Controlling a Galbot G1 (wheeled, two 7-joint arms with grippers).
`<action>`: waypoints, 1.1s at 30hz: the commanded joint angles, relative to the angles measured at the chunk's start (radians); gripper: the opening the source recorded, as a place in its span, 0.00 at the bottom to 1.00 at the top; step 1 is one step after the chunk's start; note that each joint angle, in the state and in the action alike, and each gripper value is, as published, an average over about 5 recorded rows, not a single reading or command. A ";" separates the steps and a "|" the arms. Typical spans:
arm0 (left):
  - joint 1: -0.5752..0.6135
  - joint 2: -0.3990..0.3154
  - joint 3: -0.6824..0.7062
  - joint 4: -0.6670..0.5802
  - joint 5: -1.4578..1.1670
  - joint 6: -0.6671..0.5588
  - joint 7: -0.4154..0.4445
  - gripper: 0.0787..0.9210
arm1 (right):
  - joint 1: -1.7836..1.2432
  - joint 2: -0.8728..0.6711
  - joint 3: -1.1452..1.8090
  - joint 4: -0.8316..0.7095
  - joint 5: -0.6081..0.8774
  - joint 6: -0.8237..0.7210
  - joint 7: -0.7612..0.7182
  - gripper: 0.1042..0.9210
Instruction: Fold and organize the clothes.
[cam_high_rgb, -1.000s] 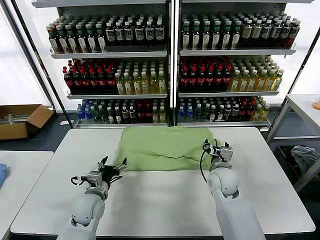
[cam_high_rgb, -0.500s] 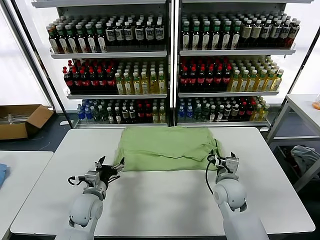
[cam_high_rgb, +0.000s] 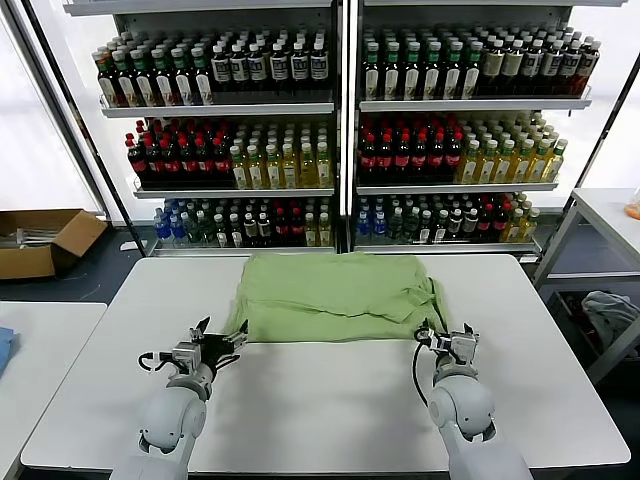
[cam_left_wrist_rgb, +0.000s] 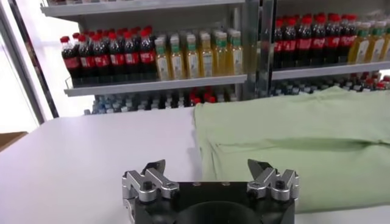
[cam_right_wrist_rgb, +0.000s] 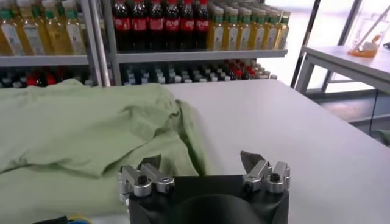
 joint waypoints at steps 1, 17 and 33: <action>0.000 0.004 0.003 0.019 0.001 0.019 -0.001 0.88 | -0.020 -0.001 0.000 -0.006 -0.005 -0.002 -0.002 0.88; 0.047 0.025 0.015 -0.013 -0.004 0.087 0.028 0.54 | -0.042 0.007 -0.009 0.010 -0.007 -0.002 0.002 0.41; 0.102 0.024 0.027 -0.045 -0.012 0.107 0.058 0.03 | -0.052 0.021 -0.017 0.027 -0.015 -0.003 0.005 0.03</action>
